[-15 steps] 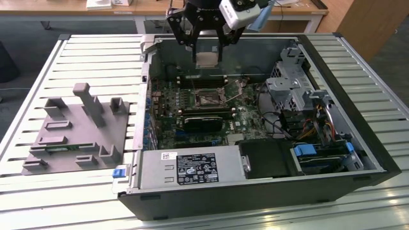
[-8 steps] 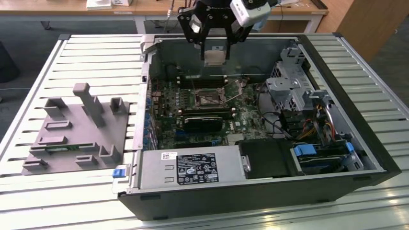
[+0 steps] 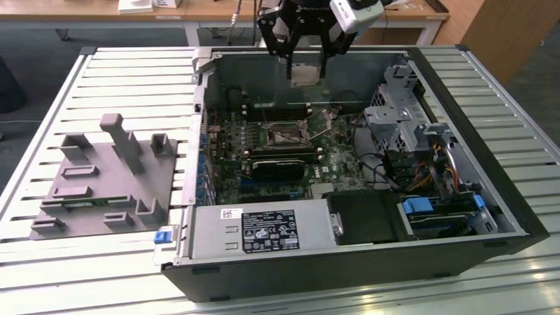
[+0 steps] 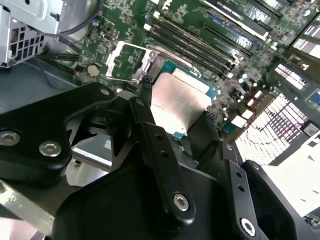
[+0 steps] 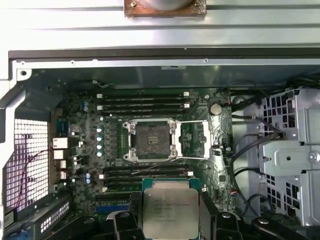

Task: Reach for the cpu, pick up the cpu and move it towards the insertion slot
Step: 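Pick up the cpu and move it towards the insertion slot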

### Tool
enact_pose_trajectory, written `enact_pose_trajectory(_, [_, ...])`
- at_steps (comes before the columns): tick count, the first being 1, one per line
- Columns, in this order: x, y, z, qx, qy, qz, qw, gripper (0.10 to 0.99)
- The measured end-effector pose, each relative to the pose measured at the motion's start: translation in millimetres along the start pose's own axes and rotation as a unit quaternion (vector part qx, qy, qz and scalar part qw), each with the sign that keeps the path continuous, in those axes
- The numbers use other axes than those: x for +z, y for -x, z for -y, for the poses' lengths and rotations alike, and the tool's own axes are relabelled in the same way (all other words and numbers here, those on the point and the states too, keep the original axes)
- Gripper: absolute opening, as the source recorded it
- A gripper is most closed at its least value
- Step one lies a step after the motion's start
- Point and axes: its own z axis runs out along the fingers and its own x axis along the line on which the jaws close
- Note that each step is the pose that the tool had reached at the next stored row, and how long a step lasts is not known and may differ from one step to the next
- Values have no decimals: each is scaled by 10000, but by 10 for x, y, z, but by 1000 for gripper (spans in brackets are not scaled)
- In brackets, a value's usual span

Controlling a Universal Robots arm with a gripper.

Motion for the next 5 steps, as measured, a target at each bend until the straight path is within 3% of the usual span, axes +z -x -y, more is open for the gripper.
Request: enact_pose_trajectory(5, [1, 1, 0, 16, -2, 2, 10000, 537])
